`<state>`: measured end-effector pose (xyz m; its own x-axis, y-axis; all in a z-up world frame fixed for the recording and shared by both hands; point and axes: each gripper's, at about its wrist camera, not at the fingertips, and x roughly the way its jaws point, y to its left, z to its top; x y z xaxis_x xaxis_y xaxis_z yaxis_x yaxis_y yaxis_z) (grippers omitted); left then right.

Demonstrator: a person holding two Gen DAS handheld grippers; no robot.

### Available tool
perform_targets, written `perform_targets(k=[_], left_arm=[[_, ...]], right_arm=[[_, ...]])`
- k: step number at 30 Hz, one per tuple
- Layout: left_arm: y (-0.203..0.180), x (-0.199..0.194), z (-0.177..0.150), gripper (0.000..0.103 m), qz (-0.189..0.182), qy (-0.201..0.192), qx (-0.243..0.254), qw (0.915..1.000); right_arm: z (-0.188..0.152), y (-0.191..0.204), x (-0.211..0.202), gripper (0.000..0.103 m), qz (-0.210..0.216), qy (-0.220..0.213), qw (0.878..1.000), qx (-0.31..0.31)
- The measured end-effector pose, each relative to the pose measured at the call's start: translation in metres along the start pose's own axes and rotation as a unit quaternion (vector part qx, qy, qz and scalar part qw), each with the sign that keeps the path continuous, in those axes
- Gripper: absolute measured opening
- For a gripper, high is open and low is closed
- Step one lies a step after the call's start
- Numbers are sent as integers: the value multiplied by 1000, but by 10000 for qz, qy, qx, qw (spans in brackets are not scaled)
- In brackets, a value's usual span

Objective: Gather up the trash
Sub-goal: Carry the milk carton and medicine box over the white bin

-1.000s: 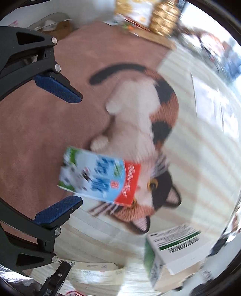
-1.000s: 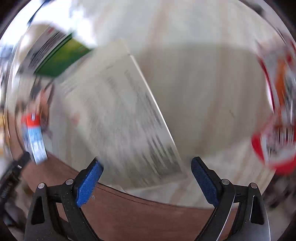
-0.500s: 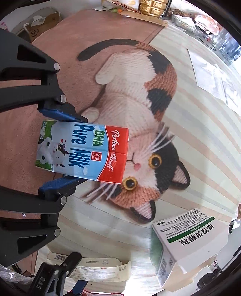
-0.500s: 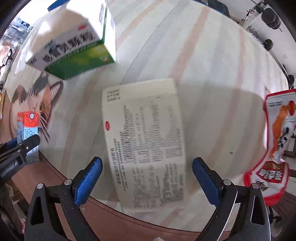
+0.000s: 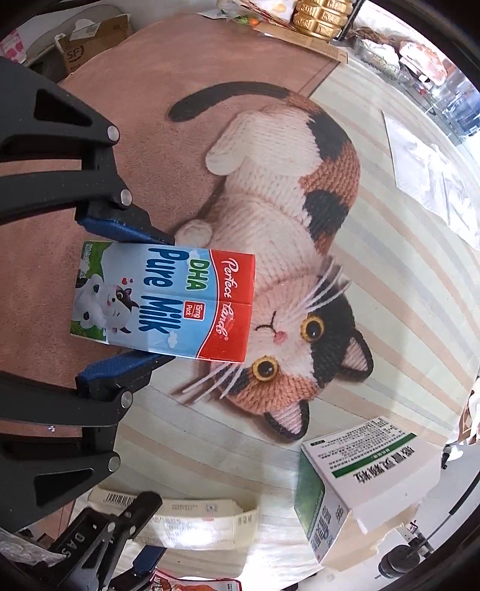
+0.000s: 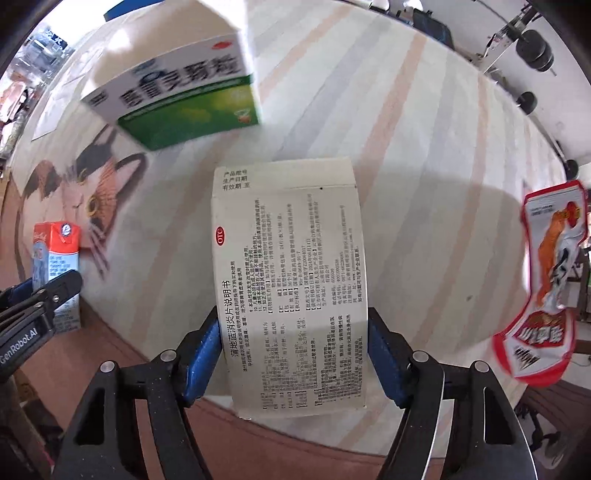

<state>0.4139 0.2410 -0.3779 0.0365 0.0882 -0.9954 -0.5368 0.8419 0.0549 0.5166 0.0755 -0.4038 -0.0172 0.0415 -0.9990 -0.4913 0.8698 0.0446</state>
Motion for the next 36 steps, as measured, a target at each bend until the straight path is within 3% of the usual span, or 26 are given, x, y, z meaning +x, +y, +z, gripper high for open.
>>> perform_targets(k=[10,18,22,28,32,36], left_arm=[[21,-66,-62,49,-226,-574,-356,9975],[59,-133,-141,49,-460,-1217,-773,9885],[90,-163,-207,49,-470,-1494,-1020,9824],[151,-182,-330,49,-610,-1532,-1622,9729],[188,-162,-401,49,-635,-1251,-2087,9679],[224,-100,-464,49,-722,-598,-2695,9584]], right_arm=[[-32,24,-52,75,208,-356,9991,-135],[-101,50,-115,75,599,-819,9941,-385],[-154,75,-140,75,810,-1028,9892,-654],[-271,120,-152,75,1076,-975,9834,-1093],[-354,159,-135,75,1248,-553,9800,-1451],[-421,200,-82,75,1223,69,9729,-1960]])
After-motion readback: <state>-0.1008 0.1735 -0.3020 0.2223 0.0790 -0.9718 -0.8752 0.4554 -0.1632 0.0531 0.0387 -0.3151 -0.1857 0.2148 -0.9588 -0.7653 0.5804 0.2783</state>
